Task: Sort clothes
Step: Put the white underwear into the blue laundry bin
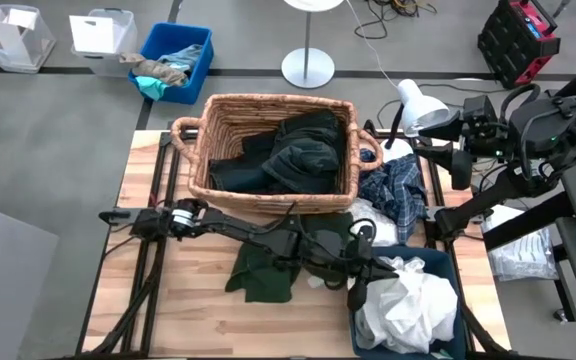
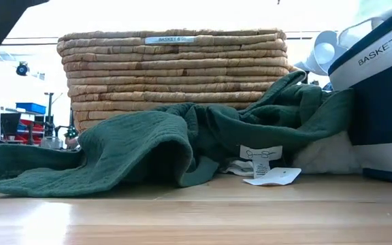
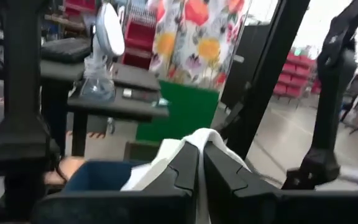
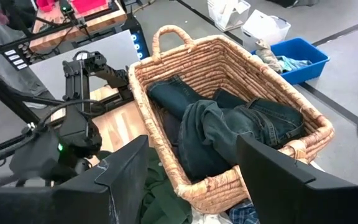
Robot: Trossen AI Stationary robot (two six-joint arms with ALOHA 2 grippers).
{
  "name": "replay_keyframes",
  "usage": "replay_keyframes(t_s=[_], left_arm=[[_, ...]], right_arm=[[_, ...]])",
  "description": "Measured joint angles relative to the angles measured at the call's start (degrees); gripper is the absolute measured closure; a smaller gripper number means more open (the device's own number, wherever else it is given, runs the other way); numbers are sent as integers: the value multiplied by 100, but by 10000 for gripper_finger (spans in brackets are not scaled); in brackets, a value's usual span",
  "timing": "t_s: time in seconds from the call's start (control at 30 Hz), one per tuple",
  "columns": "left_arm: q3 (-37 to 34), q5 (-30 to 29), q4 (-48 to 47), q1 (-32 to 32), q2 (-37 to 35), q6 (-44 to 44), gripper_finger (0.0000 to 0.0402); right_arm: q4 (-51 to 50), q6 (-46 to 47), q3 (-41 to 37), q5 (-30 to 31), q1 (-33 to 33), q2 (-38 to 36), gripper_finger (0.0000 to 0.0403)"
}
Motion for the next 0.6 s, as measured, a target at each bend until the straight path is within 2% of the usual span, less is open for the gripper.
replay_keyframes(t_s=[0.33, 0.6], left_arm=[[533, 59, -685, 4, 660, -32, 401], [1959, 1179, -1318, 65, 1802, -688, 401]], right_arm=[[1, 9, -2, 0, 1, 47, 170], [3, 13, -9, 0, 0, 80, 170]])
